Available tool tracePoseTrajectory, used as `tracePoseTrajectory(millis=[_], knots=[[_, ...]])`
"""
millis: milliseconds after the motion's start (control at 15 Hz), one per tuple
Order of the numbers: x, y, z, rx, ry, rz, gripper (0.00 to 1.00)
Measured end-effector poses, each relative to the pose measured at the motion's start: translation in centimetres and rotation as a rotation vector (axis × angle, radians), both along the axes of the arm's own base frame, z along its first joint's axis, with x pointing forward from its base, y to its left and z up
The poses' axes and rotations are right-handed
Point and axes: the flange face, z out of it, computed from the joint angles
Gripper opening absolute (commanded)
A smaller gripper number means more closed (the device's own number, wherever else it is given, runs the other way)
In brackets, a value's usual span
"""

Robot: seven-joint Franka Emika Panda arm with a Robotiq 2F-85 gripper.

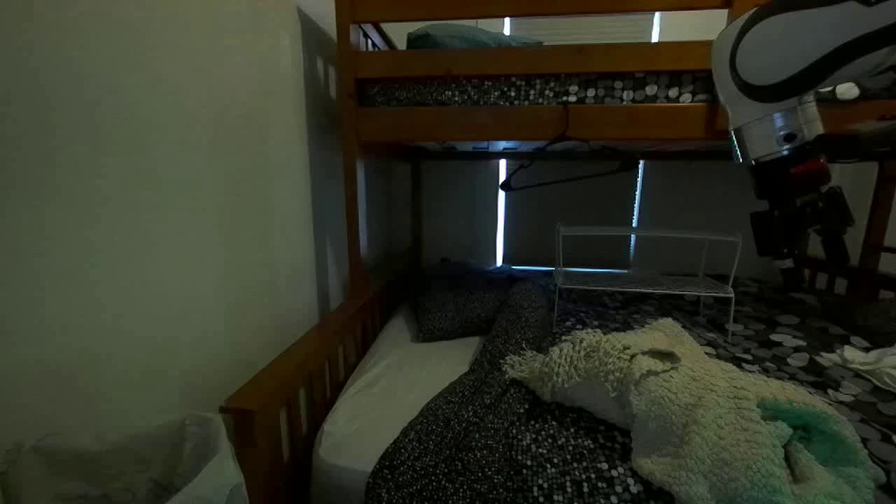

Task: Fold the blanket

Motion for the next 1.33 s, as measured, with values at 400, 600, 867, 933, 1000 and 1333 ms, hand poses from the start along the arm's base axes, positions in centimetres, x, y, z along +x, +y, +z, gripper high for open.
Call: tracePoseTrajectory(millis=[400, 600, 867, 933, 1000, 1333], knots=[[0.00, 0.00, 0.02, 0.000, -0.001, 0.000, 1.00], [0.01, 0.00, 0.03, 0.000, -0.001, 0.000, 1.00], [0.01, 0.00, 0.03, 0.000, -0.001, 0.000, 1.00], [0.01, 0.00, 0.03, 0.000, -0.001, 0.000, 1.00], [0.01, 0.00, 0.03, 0.000, -0.001, 0.000, 1.00], [0.12, -0.07, -0.25, -0.007, -0.010, -0.014, 1.00]])
